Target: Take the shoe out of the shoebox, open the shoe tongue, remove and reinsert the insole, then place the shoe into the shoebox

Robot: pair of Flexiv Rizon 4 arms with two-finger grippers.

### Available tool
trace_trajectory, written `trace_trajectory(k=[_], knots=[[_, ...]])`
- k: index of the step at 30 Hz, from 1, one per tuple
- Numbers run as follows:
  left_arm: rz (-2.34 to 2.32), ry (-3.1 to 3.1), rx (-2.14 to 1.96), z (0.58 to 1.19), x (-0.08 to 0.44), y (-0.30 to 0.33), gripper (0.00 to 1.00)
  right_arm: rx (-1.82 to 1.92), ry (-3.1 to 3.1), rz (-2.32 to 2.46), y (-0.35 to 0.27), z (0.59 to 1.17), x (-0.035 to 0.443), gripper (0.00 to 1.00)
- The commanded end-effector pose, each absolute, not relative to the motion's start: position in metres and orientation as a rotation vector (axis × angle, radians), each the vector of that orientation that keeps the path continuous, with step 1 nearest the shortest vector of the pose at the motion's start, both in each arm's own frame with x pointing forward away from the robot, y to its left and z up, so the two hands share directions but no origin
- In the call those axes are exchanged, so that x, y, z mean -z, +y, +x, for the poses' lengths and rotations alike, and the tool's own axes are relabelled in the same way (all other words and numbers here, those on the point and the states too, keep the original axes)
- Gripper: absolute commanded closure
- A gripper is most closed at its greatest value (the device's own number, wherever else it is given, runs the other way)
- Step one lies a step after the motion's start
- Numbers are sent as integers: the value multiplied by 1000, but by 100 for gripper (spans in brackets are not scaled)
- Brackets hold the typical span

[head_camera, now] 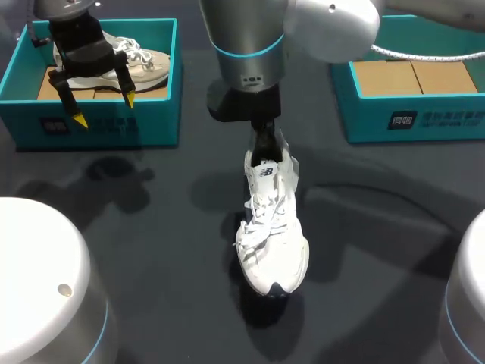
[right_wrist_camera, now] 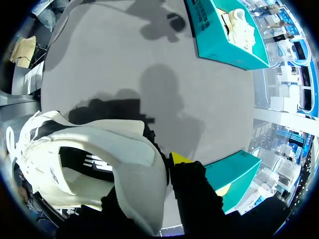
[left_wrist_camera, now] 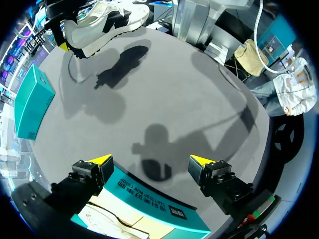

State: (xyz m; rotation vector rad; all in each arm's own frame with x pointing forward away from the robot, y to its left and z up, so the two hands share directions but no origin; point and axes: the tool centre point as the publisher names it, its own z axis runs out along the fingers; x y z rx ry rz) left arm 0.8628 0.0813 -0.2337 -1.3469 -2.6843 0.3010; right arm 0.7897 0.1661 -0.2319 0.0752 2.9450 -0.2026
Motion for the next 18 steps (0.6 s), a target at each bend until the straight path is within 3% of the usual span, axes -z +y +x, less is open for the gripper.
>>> trace_trajectory(k=[1,12,18], knots=[[-1348,-2686,-298,862,234,82,0,189,2928,96,164,789,226,100],[-1348,-2686,-298,862,234,82,0,264,2859,33,109,821,148,100],[-1348,-2686,-298,862,234,82,0,338,2849,-34,47,850,124,100]])
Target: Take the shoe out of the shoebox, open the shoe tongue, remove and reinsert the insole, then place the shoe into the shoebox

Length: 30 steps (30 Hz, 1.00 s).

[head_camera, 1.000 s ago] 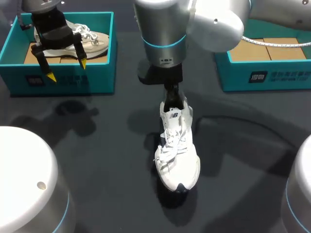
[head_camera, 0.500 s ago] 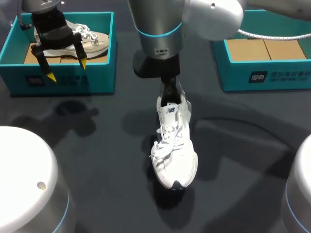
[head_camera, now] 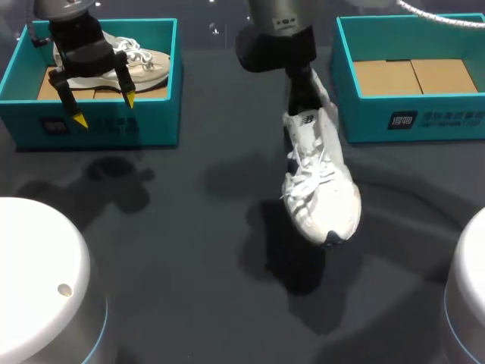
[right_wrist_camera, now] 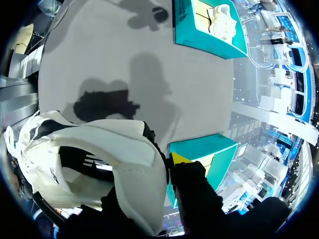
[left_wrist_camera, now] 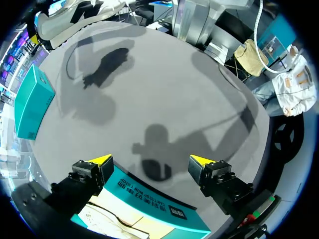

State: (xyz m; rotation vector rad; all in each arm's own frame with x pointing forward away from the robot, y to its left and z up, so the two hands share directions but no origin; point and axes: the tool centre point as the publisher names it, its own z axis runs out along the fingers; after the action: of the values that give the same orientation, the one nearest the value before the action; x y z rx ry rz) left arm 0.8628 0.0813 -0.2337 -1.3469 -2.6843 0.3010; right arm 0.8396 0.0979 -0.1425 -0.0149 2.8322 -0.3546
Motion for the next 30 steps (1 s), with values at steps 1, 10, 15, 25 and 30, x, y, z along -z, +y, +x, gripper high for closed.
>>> trace_trajectory(k=[1,10,15,25,30], knots=[[-1348,-2686,-298,862,234,82,0,346,2845,-47,36,856,121,100],[-1348,-2686,-298,862,234,82,0,359,2833,-78,-55,904,108,100],[-1348,-2686,-298,862,234,82,0,339,2826,-111,-103,927,102,100],[-1348,-2686,-298,862,234,82,0,280,2808,-123,-185,973,106,100],[-1348,-2686,-298,862,234,82,0,280,2808,-123,-185,973,106,100]])
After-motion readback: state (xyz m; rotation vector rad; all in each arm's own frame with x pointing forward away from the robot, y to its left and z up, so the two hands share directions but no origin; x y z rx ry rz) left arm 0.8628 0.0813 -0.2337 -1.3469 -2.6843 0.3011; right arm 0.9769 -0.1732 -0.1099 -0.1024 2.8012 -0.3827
